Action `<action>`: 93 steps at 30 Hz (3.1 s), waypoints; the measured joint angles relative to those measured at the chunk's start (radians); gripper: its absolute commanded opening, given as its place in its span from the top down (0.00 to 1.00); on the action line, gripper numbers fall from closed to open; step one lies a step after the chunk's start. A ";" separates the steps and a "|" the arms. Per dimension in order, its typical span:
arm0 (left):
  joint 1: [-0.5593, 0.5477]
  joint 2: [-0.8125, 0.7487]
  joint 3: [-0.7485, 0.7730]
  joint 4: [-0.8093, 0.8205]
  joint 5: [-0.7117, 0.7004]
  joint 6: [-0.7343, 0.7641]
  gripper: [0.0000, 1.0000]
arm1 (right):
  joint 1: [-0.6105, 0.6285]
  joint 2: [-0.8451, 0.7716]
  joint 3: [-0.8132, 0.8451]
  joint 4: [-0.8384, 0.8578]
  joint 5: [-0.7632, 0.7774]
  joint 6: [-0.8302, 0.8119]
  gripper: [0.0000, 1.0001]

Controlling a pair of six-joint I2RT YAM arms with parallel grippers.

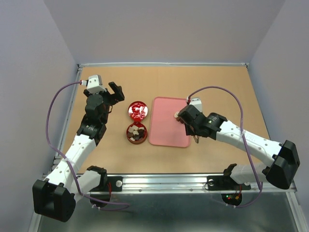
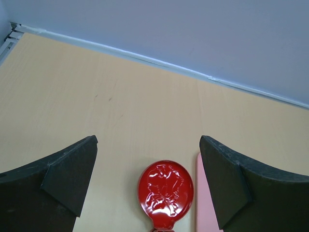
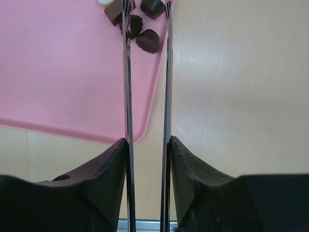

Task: Pack the chocolate

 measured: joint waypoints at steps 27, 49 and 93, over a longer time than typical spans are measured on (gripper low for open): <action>-0.002 0.000 0.000 0.000 -0.001 0.000 0.01 | -0.019 0.031 -0.032 -0.022 -0.023 0.013 0.60; -0.004 0.000 0.000 0.000 -0.005 0.000 0.01 | -0.082 0.094 -0.030 0.043 -0.055 -0.075 0.55; -0.004 0.000 0.000 -0.007 -0.014 0.000 0.01 | 0.201 0.174 0.254 0.089 -0.346 -0.229 0.75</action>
